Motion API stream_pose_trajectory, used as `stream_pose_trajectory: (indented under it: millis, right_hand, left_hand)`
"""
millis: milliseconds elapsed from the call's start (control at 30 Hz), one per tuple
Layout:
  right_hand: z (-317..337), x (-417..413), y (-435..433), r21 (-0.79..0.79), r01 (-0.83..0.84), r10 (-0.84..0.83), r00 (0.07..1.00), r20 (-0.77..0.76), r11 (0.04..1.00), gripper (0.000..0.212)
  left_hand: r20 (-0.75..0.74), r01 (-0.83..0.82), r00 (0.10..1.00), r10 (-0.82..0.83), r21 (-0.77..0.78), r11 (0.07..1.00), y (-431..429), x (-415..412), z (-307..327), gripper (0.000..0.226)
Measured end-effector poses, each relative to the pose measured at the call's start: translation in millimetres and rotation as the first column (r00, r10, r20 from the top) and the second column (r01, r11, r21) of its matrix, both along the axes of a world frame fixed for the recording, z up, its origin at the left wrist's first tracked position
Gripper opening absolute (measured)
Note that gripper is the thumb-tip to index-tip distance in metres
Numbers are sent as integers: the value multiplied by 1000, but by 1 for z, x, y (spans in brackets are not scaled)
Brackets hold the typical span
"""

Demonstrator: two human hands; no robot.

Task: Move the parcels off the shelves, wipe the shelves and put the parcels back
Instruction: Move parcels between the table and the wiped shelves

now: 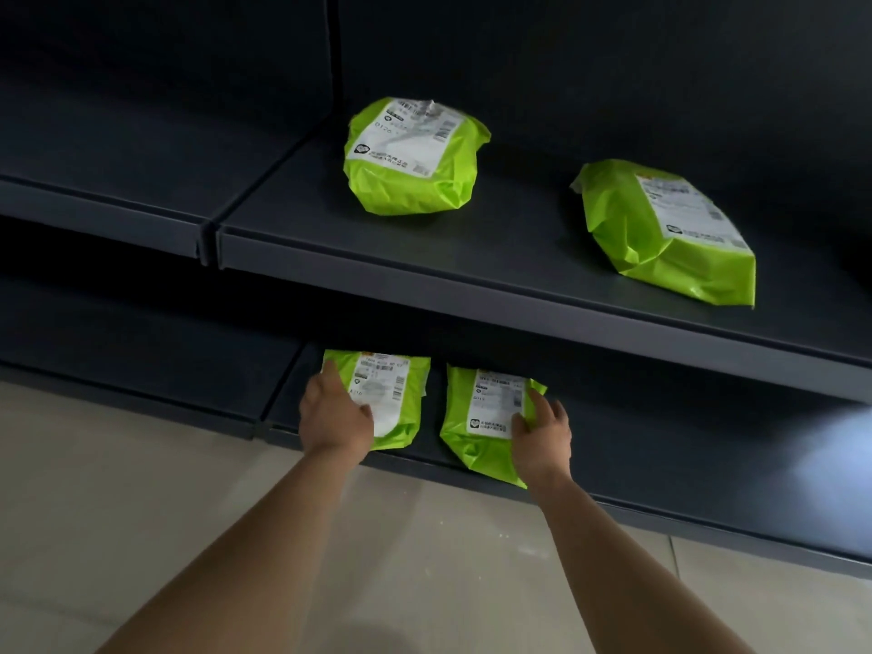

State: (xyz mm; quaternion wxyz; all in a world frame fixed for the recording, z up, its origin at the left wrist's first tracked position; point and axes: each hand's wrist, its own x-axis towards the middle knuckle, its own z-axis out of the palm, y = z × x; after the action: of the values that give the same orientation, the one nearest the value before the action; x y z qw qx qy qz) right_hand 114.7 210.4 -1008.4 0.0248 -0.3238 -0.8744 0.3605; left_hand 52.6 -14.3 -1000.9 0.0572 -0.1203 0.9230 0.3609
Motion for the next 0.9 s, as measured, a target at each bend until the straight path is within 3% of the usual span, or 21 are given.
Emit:
stream_pose_trajectory:
  millis: [67, 133, 233, 333, 567, 900]
  right_hand:
    - [-1, 8, -9, 176, -85, 98, 993, -67, 981, 40]
    - [-5, 18, -19, 277, -201, 235, 967, -94, 940, 33]
    - [-16, 28, -24, 408, -380, 384, 920, 76, 830, 35]
    - [-22, 24, -15, 429, -407, 373, 913, 163, 807, 39]
    - [-22, 18, 24, 357, -422, 335, 900, 280, 834, 38]
    - [-19, 6, 46, 382, -490, 348, 856, 382, 784, 35]
  left_hand:
    - [-115, 68, 988, -98, -238, 969, 2, 10, -5, 73]
    - [-195, 144, 954, -227, -366, 919, 5, 19, -13, 59]
    - [-139, 261, 924, -356, -452, 853, 7, 28, -24, 46]
    - [-63, 329, 919, -390, -425, 843, 6, 23, -31, 51]
    - [-47, 398, 900, -434, -322, 859, 13, -4, -34, 58]
    - [-1, 482, 856, -517, -359, 799, 23, -31, -31, 53]
